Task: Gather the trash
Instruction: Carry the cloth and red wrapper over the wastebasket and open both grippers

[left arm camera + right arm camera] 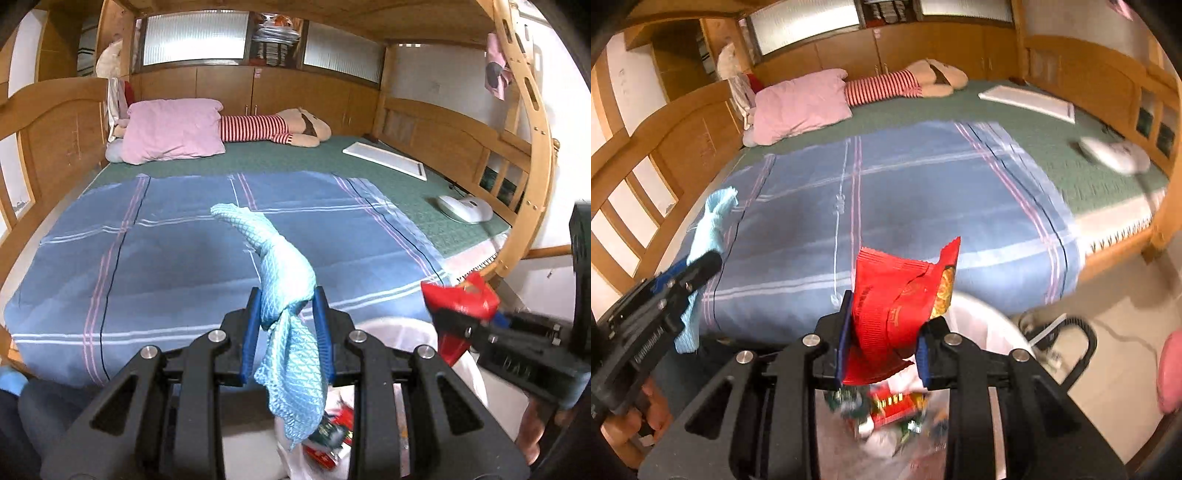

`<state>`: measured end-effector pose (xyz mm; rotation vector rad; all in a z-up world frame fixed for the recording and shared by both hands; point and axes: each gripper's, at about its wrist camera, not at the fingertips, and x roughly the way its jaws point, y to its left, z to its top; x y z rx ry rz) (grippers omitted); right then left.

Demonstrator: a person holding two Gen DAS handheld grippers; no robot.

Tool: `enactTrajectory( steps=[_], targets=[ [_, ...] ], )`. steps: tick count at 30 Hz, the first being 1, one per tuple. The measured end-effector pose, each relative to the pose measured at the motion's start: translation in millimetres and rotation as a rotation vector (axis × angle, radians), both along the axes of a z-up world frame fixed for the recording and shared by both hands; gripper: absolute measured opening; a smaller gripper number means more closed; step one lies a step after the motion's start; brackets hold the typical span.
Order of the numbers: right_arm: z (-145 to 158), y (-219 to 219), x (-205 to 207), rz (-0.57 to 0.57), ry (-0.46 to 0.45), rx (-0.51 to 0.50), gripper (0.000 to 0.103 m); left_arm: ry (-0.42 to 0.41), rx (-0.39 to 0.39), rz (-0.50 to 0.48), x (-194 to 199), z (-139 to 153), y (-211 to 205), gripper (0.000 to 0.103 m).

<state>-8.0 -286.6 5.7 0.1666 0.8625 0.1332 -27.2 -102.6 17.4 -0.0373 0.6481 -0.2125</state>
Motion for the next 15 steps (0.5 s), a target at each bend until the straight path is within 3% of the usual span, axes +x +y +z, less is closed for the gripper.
enactTrajectory(
  steps=[5, 7, 9, 11, 13, 14, 15],
  targets=[
    [-25, -7, -17, -0.025, 0.069, -0.001, 0.032, 0.01, 0.006, -0.001, -3, -4, 0, 0.029],
    [-33, -10, -16, -0.041, 0.091, 0.006, 0.042, 0.023, 0.005, 0.001, 0, -8, 2, 0.029],
    [-34, -12, -23, -0.051, 0.096, 0.001, 0.059, 0.036, 0.003, -0.004, 1, -11, 2, 0.029],
    [-29, -18, -28, -0.084, 0.074, -0.016, 0.069, 0.072, -0.019, -0.041, 4, -17, 0, 0.03],
    [-21, -29, -34, -0.138, 0.046, -0.017, 0.07, 0.11, -0.035, -0.087, 5, -25, -8, 0.03],
    [-18, -34, -36, -0.16, 0.037, -0.012, 0.07, 0.12, -0.04, -0.106, 6, -27, -10, 0.036],
    [-15, -39, -38, -0.188, 0.025, -0.006, 0.07, 0.133, -0.052, -0.14, 5, -29, -15, 0.049]
  ],
)
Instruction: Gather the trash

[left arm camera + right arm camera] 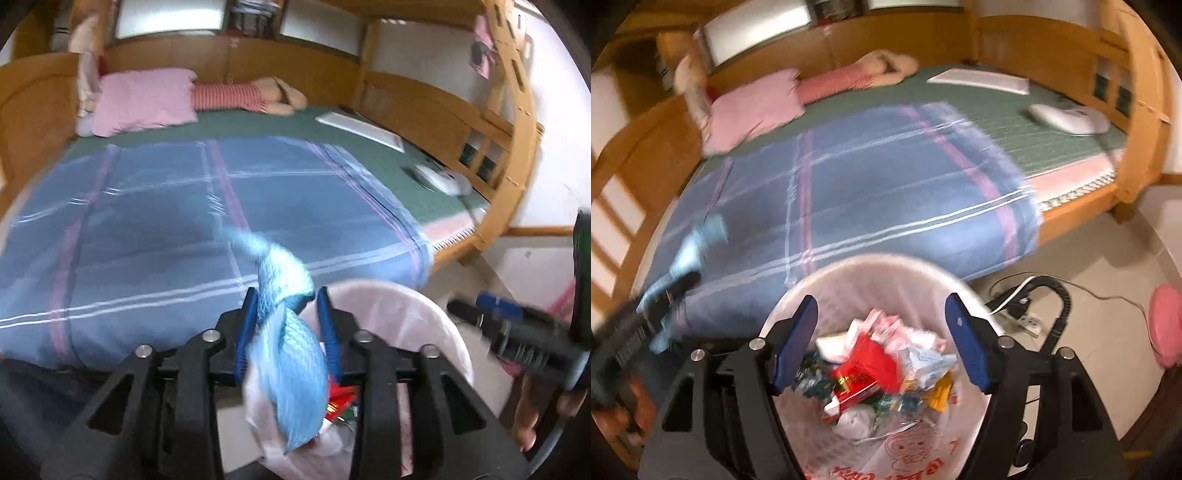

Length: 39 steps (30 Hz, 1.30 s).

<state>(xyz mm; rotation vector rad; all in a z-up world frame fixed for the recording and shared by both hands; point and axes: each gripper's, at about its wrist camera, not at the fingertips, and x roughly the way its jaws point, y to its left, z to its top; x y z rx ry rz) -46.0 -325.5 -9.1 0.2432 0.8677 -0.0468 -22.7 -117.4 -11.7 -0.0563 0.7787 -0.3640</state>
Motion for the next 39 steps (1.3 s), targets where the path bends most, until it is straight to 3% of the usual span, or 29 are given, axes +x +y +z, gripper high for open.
enactTrajectory(
  steps=[3, 6, 9, 13, 15, 19, 25, 39],
  targets=[
    [15, -16, -11, -0.089, -0.067, 0.029, 0.071, 0.015, -0.032, -0.057, -5, -1, -9, 0.083],
    [27, -25, -20, -0.15, -0.123, 0.028, 0.074, -0.007, -0.037, -0.074, -11, 3, -13, 0.093],
    [36, -26, -27, -0.183, -0.152, 0.007, 0.081, -0.048, 0.016, 0.0, -16, 13, -9, 0.099],
    [51, -8, -33, -0.169, -0.19, -0.092, 0.086, -0.15, 0.143, 0.162, -27, 37, 0, 0.099],
    [56, 2, -36, -0.15, -0.204, -0.13, 0.093, -0.186, 0.16, 0.212, -34, 49, 7, 0.1],
    [65, 20, -41, -0.081, -0.249, -0.169, 0.097, -0.234, 0.18, 0.315, -48, 72, 22, 0.1],
    [72, 34, -45, -0.007, -0.298, -0.173, 0.099, -0.252, 0.154, 0.347, -59, 93, 38, 0.1],
    [77, 45, -45, 0.03, -0.327, -0.143, 0.1, -0.28, 0.146, 0.342, -70, 100, 34, 0.1]
  ],
)
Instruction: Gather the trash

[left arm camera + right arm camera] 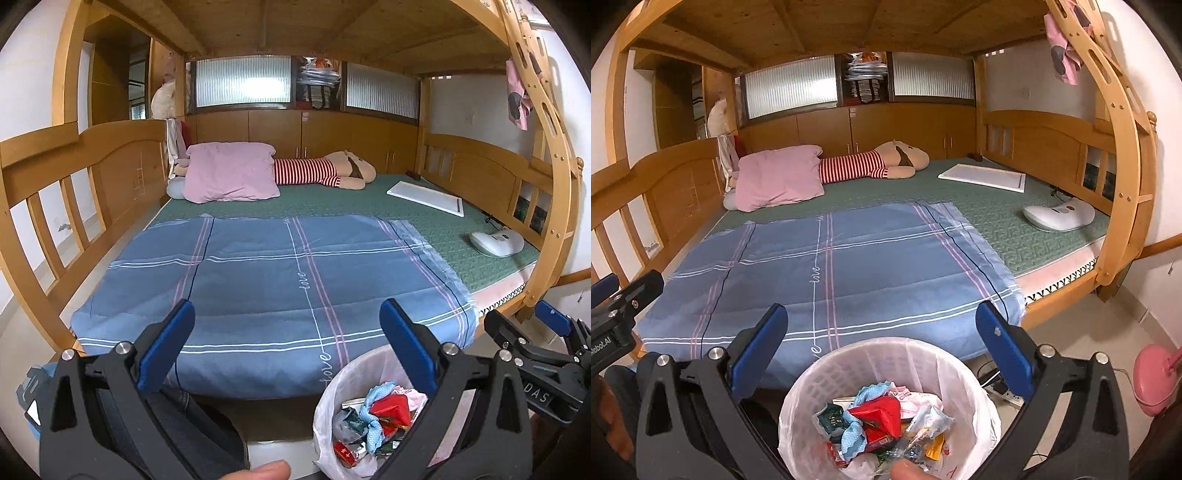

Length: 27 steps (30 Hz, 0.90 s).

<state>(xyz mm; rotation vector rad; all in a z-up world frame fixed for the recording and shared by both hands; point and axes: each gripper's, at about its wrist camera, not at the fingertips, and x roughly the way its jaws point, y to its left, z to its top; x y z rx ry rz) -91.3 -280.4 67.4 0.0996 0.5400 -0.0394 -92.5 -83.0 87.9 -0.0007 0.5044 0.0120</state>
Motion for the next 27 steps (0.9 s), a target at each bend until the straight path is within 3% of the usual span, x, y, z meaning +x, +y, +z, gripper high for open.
enactTrajectory(
  steps=[27],
  targets=[
    [-9.5, 2.1, 4.6, 0.007, 0.021, 0.005, 0.099, 0.019, -0.002, -0.002, 1.1, -0.7, -0.9, 0.1]
  ],
)
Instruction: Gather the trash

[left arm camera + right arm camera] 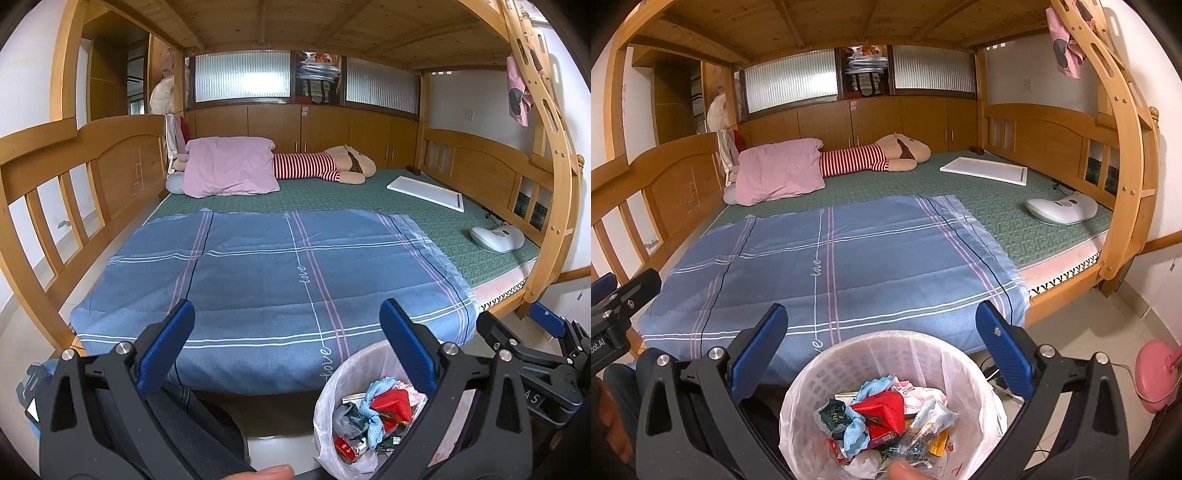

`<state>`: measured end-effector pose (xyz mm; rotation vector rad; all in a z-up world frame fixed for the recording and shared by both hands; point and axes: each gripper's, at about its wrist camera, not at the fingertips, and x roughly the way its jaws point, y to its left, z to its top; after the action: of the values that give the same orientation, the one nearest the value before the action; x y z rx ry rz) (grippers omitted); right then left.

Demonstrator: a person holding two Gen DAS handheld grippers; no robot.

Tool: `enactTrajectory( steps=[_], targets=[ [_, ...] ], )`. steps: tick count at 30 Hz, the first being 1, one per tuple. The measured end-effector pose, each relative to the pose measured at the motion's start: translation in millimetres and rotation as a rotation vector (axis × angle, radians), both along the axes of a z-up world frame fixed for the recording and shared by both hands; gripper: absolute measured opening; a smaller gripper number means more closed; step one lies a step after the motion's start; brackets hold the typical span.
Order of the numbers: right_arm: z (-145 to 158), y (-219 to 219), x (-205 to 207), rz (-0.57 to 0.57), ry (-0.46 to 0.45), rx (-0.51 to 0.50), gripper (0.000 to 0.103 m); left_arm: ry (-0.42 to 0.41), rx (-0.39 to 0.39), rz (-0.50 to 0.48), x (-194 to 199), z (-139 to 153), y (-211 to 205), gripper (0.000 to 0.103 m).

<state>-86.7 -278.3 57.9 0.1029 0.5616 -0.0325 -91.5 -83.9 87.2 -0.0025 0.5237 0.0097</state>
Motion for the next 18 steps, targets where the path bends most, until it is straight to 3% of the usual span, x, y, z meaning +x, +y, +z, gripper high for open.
enactTrajectory(
  steps=[18],
  targets=[
    [-3.4, -0.9, 0.5, 0.002, 0.005, 0.002, 0.1, 0.011, -0.004, 0.0, 0.3, -0.4, -1.3, 0.1]
  ],
)
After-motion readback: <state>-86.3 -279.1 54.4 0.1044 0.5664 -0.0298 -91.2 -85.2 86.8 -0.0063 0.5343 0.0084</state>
